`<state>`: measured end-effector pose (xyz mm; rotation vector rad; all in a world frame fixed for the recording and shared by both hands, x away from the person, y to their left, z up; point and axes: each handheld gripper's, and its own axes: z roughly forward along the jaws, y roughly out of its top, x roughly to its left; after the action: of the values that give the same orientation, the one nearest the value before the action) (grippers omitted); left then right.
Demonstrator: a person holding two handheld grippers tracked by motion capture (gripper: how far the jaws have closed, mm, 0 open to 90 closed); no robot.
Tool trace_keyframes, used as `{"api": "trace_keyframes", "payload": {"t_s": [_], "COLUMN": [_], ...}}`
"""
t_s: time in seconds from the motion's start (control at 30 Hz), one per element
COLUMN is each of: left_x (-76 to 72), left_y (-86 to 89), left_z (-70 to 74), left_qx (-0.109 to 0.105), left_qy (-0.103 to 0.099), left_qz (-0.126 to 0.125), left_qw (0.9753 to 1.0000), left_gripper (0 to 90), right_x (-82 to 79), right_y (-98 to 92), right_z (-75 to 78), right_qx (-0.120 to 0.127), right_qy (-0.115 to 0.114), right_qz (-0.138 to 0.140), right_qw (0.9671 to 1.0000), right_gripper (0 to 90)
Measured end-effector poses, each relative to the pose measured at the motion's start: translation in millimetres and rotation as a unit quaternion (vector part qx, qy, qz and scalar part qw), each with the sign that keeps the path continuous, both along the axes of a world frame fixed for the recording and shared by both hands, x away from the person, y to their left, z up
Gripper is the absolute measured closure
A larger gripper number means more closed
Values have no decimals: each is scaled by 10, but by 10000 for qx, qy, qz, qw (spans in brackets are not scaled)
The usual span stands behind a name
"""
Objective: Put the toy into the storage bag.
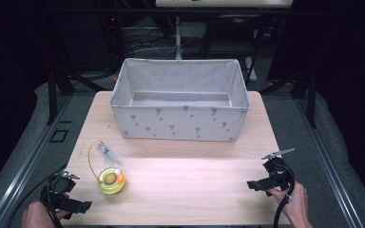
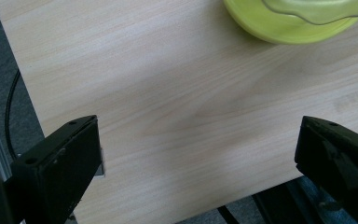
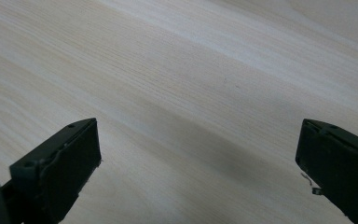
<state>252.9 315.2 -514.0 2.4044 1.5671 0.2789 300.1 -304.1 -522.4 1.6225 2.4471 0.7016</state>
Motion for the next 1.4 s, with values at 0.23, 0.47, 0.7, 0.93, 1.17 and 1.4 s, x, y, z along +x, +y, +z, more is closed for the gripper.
{"api": "trace_keyframes", "payload": {"t_s": [0.23,0.47,0.7,0.93,1.17,1.4], "left_x": [9,-13,-26,-45,78,283], "left_y": [-20,-81,-182,-263,-340,-390], "left_z": [77,193,388,564,682,828], "left_qx": [-49,-141,-273,-384,-393,-341], "left_qy": [-2,13,-49,-161,-214,-172], "left_qz": [-61,-176,-334,-506,-738,-1044], "left_qw": [10000,9997,9991,9979,9963,9938], "left_gripper": [14,15,17,2,2,15], "right_x": [6,0,-8,-33,-44,-52], "right_y": [-7,14,67,109,133,156], "right_z": [-1,6,0,-23,-39,-39], "right_qx": [31,30,-31,-103,-111,-62], "right_qy": [40,61,33,38,47,98], "right_qz": [20,67,138,210,300,377], "right_qw": [10000,10000,9999,9997,9995,9992], "right_gripper": [0,0,1,4,8,14]}}
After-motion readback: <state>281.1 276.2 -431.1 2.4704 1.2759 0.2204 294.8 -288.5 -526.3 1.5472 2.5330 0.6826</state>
